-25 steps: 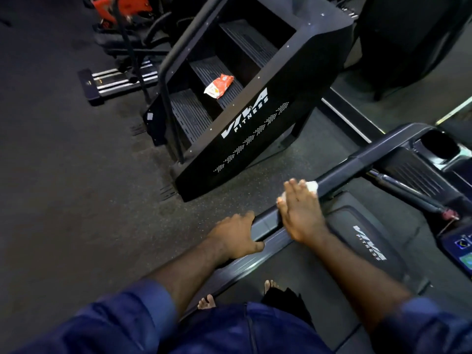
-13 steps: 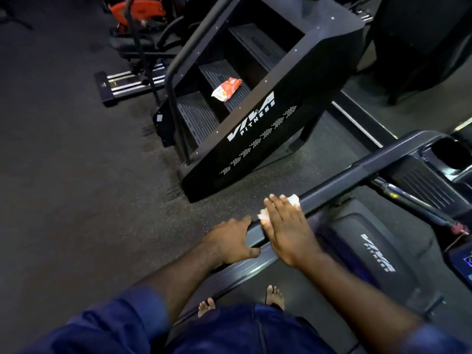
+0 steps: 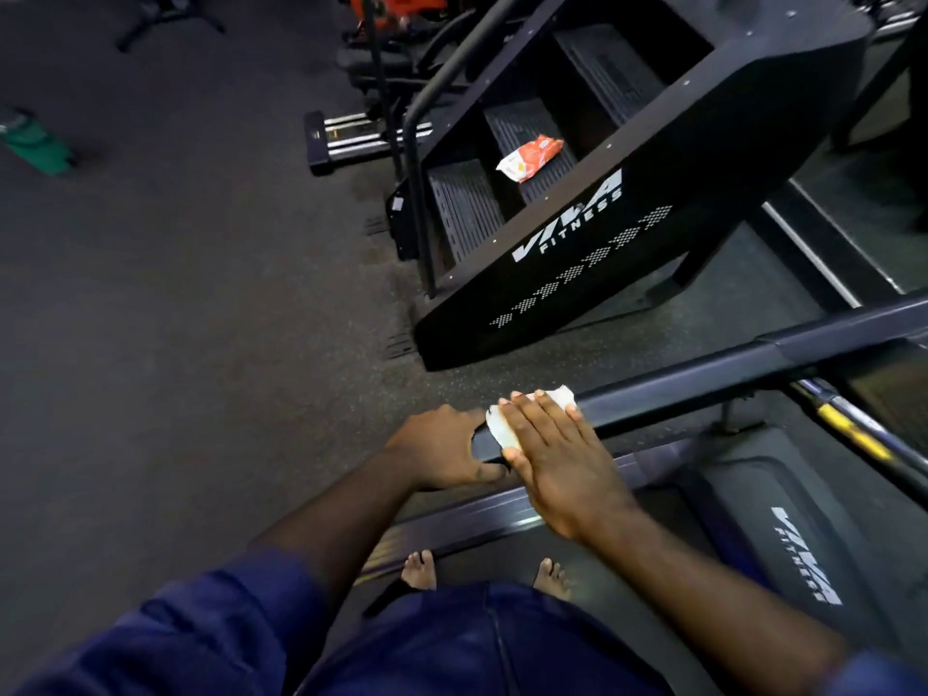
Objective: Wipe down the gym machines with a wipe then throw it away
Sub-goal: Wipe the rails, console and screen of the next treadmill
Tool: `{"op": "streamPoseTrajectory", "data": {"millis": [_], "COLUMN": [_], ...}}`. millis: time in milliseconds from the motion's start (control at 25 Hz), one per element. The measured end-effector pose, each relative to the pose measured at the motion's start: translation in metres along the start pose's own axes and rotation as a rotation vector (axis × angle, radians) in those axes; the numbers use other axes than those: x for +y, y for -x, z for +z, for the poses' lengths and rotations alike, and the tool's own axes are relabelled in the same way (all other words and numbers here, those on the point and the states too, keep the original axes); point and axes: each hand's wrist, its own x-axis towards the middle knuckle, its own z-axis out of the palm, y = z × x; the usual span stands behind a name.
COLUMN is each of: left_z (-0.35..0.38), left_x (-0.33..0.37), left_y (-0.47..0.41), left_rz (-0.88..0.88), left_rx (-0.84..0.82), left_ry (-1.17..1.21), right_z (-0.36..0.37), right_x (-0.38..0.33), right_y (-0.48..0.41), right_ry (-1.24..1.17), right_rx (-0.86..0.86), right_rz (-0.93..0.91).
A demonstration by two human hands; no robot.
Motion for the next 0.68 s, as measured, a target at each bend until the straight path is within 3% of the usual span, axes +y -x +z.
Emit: {"op": "streamPoseTrajectory", "data": {"millis": [80,160,240,360,480,600,680], "left_z": [-0.002,0.003,0.016,0.023,0.017,0.027,0.032], "left_x": [-0.02,-0.046,-0.059,-0.055,-0.06,-0.076,-0.079], "left_y": [0.008,0.019,0.027,0.025,0.03,0.033,0.032], "left_rz": [0.03,0.033,-0.002,-0.073,-0.201,-0.256,-0.296], "left_rx": [-0.091,-0.123,-0.082,-0.033,-0.161,-0.241,-0.24], "left_ry": [0.136,0.302,0.445,0.867,1.354,1.659,1.857], "right_z": [-0.009,-0.013,-0.012,0.008,0.005,-0.005,-0.005], "right_x": [0.04,0.066,0.035,-0.045,-0.045,0.001,-0.005], "right_y": [-0.002,-0.006,-0.011,-0.01,-0.006,-0.009,-0.016], "right_ry": [0.036,0.031,-0.01,-0.05,-0.001,-0.045,-0.075], "right_rx": [0.007,0.009,0.05,0.018,-0.01,0.007,0.027], "right_rz": [0.021,0.174,0.281,0.154,0.08,0.343,0.517]}}
